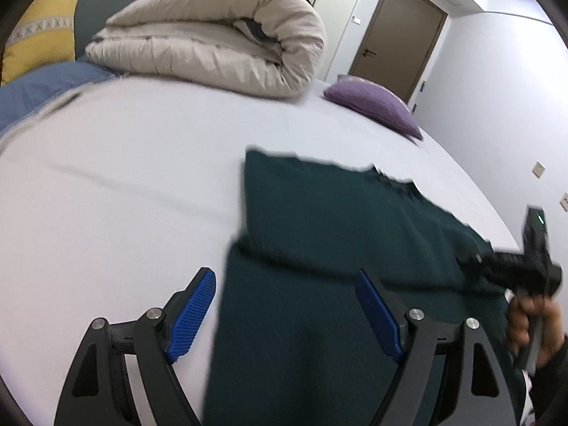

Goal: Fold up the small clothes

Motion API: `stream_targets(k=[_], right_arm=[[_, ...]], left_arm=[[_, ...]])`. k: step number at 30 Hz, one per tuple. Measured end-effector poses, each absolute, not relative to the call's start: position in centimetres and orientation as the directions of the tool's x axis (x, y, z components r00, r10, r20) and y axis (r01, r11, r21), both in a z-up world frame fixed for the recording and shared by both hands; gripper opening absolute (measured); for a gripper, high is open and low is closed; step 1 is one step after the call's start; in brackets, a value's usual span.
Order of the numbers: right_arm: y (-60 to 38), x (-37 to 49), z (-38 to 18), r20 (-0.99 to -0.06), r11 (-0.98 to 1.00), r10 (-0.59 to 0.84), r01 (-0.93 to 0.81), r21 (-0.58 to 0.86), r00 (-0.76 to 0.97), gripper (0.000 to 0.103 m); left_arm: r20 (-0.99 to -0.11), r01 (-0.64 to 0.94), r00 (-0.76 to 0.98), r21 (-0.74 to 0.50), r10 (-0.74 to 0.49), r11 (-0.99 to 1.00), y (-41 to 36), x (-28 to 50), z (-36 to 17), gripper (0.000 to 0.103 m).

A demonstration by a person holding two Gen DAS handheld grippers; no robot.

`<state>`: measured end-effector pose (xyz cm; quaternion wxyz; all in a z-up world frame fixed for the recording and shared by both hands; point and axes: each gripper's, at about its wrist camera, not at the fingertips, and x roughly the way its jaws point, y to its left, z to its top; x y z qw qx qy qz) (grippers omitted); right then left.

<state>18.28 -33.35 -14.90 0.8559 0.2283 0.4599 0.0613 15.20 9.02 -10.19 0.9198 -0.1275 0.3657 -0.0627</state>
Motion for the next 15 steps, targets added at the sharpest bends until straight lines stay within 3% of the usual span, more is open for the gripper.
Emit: stream_targets(k=[3,4,8,10,15], right_arm=[[-33.5,18.3,-14.7,-0.752,0.890,0.321,0.089,0.448,0.575,0.025],[-33.8,18.2,-14.6,-0.743,0.881,0.331,0.092,0.464,0.581,0.026],[-35.2,17.9,-15.1,-0.716,0.845,0.366,0.111,0.524,0.595,0.026],[-35.0,18.0,-15.4,-0.719,0.842,0.369,0.117,0.527,0.589,0.026],[-34.1,18.2,-16.0,-0.718,0.844,0.388,0.090,0.528,0.577,0.025]], left_arm=[[-0.656,0.023,0.735,-0.226,-0.170,0.974,9.0,18.3,-9.2,0.078],[-0.660,0.020,0.734,-0.211,-0.158,0.977,9.1,19.6,-9.0,0.074],[-0.702,0.020,0.700,-0.160,-0.128,0.987,9.0,24.8,-9.3,0.072],[-0.748,0.019,0.655,-0.126,-0.108,0.992,8.6,27.5,-10.6,0.060],[-0.813,-0.010,0.575,-0.120,-0.092,0.993,9.0,31.0,-13.9,0.060]])
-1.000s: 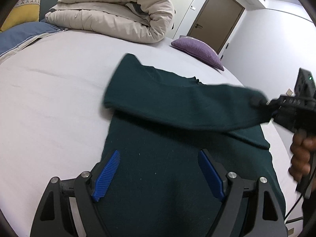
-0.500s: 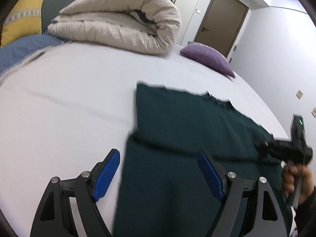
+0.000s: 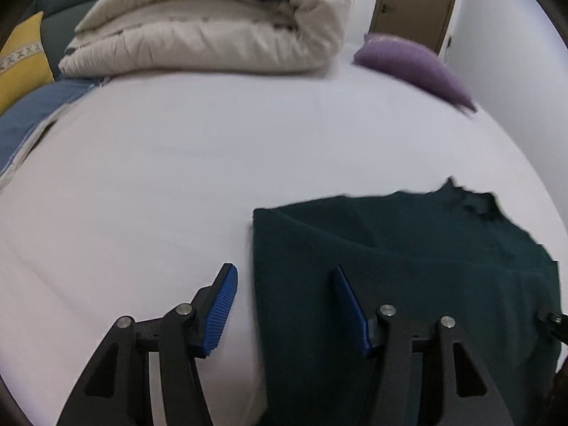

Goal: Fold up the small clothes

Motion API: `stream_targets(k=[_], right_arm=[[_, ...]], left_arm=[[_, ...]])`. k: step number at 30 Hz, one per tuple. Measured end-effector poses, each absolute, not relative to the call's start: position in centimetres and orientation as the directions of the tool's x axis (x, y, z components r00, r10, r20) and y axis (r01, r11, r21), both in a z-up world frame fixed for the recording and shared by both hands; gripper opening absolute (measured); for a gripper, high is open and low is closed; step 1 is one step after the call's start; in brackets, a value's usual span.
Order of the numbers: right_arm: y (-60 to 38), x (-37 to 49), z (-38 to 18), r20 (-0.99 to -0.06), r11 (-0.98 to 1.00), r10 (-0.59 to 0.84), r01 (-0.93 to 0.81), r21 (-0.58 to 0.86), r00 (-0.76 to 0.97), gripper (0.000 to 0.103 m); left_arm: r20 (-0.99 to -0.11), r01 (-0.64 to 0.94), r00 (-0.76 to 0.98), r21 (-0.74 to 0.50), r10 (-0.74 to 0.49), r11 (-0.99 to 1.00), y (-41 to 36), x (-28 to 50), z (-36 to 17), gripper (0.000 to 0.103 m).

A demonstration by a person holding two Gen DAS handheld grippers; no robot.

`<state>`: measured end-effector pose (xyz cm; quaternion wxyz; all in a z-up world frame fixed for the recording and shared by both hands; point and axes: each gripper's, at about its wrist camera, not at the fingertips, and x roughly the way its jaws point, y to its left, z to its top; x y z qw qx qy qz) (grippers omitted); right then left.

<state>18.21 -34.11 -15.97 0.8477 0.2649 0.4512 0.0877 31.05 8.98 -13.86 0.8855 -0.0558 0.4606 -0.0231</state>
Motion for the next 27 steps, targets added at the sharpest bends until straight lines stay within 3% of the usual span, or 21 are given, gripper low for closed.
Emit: stream_targets(k=[3,6,8,14,20,27], right_arm=[[-33.4,18.5,-15.7,-0.744,0.886,0.337,0.074,0.458,0.577,0.012],[-33.0,18.4,-15.4,-0.752,0.914,0.282,0.070,0.398,0.596,0.009],[-32.9,18.1,-15.1,-0.742,0.916,0.266,0.077,0.393,0.616,0.008],[-31.1,17.7,-15.2,-0.764,0.964,0.163,0.062,0.257,0.624,0.007],[-34.0,18.3,-15.8,-0.743,0.917,0.203,0.143,0.373,0.637,0.006],[-34.2,17.6,-16.1,-0.741,0.914,0.190,0.161,0.374,0.643,0.006]], left_arm=[[-0.796,-0.030,0.595,-0.162,-0.112,0.986,9.9,31.2,-14.6,0.051],[-0.788,-0.027,0.607,-0.154,-0.106,0.988,10.1,31.2,-14.6,0.033],[-0.784,-0.012,0.614,-0.126,-0.092,0.992,9.7,31.2,-14.6,0.026],[-0.771,-0.020,0.634,-0.096,-0.061,0.995,9.7,31.8,-15.2,0.024],[-0.759,-0.019,0.649,-0.085,-0.052,0.996,9.7,31.7,-15.3,0.024],[-0.755,-0.024,0.652,-0.116,-0.073,0.993,10.1,31.6,-15.1,0.026]])
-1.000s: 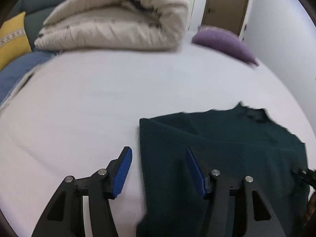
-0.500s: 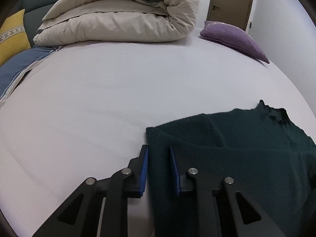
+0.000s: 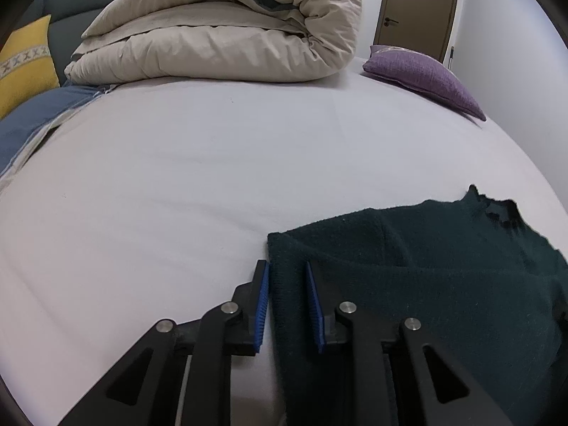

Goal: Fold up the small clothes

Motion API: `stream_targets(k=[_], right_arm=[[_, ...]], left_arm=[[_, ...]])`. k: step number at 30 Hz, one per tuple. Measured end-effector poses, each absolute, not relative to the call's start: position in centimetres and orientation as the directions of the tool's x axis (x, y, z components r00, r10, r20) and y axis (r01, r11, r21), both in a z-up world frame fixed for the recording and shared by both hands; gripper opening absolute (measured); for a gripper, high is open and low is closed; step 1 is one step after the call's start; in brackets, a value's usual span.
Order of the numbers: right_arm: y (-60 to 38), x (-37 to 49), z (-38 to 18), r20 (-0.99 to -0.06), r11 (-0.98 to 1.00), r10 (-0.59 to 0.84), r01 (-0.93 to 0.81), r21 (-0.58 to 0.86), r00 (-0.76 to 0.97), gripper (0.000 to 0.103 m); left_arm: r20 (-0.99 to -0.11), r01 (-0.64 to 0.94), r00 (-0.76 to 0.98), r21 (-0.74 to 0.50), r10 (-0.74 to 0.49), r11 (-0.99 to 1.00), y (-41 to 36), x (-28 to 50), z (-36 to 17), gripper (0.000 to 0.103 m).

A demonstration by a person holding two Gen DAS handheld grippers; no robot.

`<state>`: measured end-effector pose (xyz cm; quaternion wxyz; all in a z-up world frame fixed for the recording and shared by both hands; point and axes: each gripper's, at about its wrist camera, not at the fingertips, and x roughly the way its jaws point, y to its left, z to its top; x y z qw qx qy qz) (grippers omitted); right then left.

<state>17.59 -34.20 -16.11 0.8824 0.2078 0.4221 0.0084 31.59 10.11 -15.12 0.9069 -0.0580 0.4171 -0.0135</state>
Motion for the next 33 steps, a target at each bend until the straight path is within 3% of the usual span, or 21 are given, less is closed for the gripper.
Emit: stream_targets(k=[3,6,8,10,11,13,15,17,20,23,27,33], right_arm=[[-34.7,17.8,-16.3,-0.745,0.897,0.221,0.169,0.408,0.629,0.006],[-35.1,17.0,-15.2,-0.740,0.871,0.242,0.196,0.451,0.627,0.020],[-34.9,16.0,-14.2,-0.720,0.867,0.245,0.185,0.462,0.650,0.052],[-34.4,14.6,-13.4,-0.680,0.854,0.266,0.161,0.496,0.683,0.068],[-34.0,14.3,-13.1,-0.674,0.856,0.268,0.152,0.495,0.688,0.068],[-32.7,14.5,-13.5,-0.701,0.884,0.261,0.127,0.450,0.664,0.064],[-31.9,15.3,-14.7,-0.762,0.911,0.228,0.143,0.386,0.605,0.050],[-31.6,15.2,-15.1,-0.784,0.933,0.176,0.153,0.326,0.595,0.026],[-32.9,14.6,-15.0,-0.785,0.924,0.167,0.182,0.335,0.597,0.011],[-33.0,14.1,-14.6,-0.782,0.925,0.145,0.196,0.324,0.606,0.009],[-32.1,13.9,-14.7,-0.787,0.946,0.100,0.187,0.265,0.609,0.008],[-33.7,13.4,-15.9,-0.761,0.918,0.145,0.201,0.343,0.632,0.006]], left_arm=[[-0.747,-0.050,0.659,-0.159,-0.087,0.986,11.1,30.2,-13.5,0.028],[-0.709,-0.033,0.695,-0.192,-0.116,0.981,11.7,26.9,-11.1,0.028],[-0.714,-0.002,0.687,-0.192,-0.138,0.981,11.2,24.6,-10.5,0.028],[-0.732,0.028,0.668,-0.156,-0.135,0.987,10.0,23.2,-10.6,0.038],[-0.741,0.028,0.663,-0.119,-0.108,0.993,9.5,22.8,-10.9,0.042],[-0.764,0.019,0.644,-0.037,-0.040,0.999,8.6,22.9,-12.3,0.048],[-0.794,0.001,0.607,-0.024,-0.020,1.000,8.8,23.2,-14.2,0.050],[-0.788,0.004,0.616,-0.020,-0.019,1.000,8.9,23.1,-14.6,0.050],[-0.776,0.030,0.630,0.017,-0.006,0.999,8.0,22.7,-14.5,0.033],[-0.761,0.025,0.648,0.034,0.010,0.999,7.8,22.2,-14.7,0.027],[-0.746,-0.005,0.665,0.038,0.031,0.999,8.1,21.9,-14.8,0.027],[-0.758,-0.023,0.651,0.029,0.037,0.999,8.3,22.3,-15.4,0.031]])
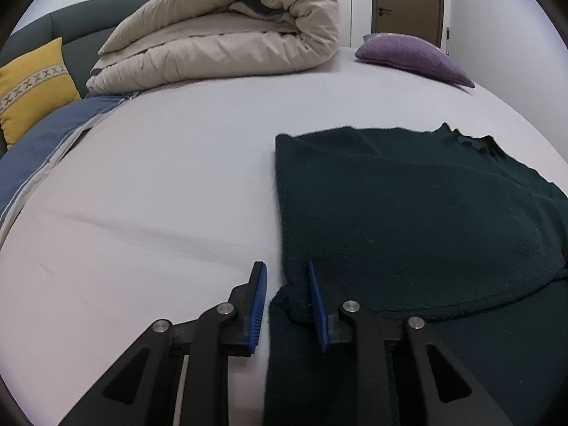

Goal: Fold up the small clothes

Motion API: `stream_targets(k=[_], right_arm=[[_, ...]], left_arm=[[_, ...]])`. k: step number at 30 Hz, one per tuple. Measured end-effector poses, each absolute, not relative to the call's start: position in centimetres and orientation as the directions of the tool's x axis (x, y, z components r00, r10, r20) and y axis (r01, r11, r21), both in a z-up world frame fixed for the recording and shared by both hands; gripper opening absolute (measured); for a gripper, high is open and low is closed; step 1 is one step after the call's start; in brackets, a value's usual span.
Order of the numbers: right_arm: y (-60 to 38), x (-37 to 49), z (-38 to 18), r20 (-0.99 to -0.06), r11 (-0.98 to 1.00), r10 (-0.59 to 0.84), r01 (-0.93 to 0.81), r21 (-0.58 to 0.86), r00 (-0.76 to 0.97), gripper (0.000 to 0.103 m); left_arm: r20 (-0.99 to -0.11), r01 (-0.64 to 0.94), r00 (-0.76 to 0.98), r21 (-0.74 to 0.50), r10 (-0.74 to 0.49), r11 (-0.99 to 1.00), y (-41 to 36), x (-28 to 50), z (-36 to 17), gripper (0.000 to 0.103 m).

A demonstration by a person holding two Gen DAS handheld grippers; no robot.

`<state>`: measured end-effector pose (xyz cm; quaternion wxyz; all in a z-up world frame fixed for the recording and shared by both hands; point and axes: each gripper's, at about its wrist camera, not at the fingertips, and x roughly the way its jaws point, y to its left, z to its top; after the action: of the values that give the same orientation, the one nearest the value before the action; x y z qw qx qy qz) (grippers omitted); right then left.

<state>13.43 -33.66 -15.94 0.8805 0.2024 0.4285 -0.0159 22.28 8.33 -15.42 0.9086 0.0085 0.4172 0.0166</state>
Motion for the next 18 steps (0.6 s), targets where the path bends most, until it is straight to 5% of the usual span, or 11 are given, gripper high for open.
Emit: stream_targets(k=[3,6,8,11,18], right_arm=[[-35.4,13.1,-16.5,-0.721,0.856,0.226,0.220,0.468,0.655,0.006],[-35.9,10.9,-15.3,-0.722,0.834,0.206,0.267,0.483,0.661,0.020],[-36.2,8.9,-14.0,-0.714,0.839,0.178,0.274,0.469,0.678,0.048],[-37.2,2.8,-11.3,-0.647,0.831,0.153,0.257,0.493,0.747,0.072],[-38.1,-8.5,-10.0,-0.634,0.832,0.195,0.216,0.511,0.748,0.074]], left_arm=[[-0.764,-0.064,0.643,0.013,0.051,0.998,9.2,22.3,-15.3,0.054],[-0.777,-0.064,0.626,-0.130,-0.061,0.989,11.4,21.9,-14.8,0.057],[-0.782,-0.067,0.616,-0.163,-0.088,0.984,12.2,20.7,-14.1,0.057],[-0.782,-0.024,0.610,-0.177,-0.125,0.984,12.7,17.3,-12.6,0.055],[-0.796,0.039,0.536,-0.311,-0.282,0.950,15.4,7.1,-12.3,0.056]])
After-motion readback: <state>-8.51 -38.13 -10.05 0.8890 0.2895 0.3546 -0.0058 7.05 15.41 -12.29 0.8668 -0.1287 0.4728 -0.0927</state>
